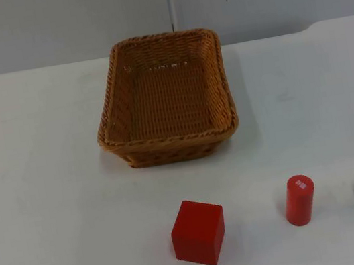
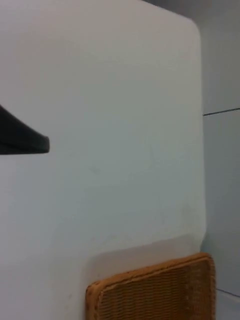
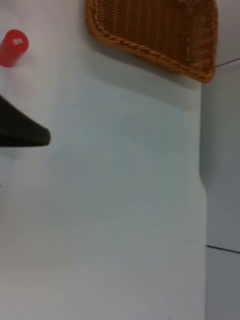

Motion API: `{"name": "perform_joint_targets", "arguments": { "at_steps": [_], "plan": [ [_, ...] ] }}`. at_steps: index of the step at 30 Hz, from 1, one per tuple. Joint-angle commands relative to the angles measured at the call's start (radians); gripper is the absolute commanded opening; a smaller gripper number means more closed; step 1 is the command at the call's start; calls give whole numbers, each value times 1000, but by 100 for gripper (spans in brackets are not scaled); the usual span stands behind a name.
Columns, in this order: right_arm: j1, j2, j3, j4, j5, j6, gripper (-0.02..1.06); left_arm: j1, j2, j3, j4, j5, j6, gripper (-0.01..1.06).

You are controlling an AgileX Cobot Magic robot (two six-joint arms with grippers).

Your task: Pick up the basket with the left hand and place the object to the left of the red cylinder into the basket with the right hand.

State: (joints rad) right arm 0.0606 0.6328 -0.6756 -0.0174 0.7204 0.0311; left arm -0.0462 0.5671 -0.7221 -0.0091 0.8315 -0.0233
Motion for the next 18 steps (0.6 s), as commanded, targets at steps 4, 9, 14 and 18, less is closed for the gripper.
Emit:
{"name": "perform_joint_targets", "arguments": {
  "at_steps": [4,9,14,18],
  "plan": [
    [-2,124,-7,1,-39,-1,105,1,147,-12,-12,-25,-8,105],
    [-2,227,-7,1,-39,-1,105,1,285,-12,-12,-43,-8,105],
    [-2,288,-7,2,-31,-1,105,1,389,-12,-12,-63,-4,105],
    [-2,293,-7,2,-29,-1,105,1,440,-12,-12,-69,12,105]
  ]
}}
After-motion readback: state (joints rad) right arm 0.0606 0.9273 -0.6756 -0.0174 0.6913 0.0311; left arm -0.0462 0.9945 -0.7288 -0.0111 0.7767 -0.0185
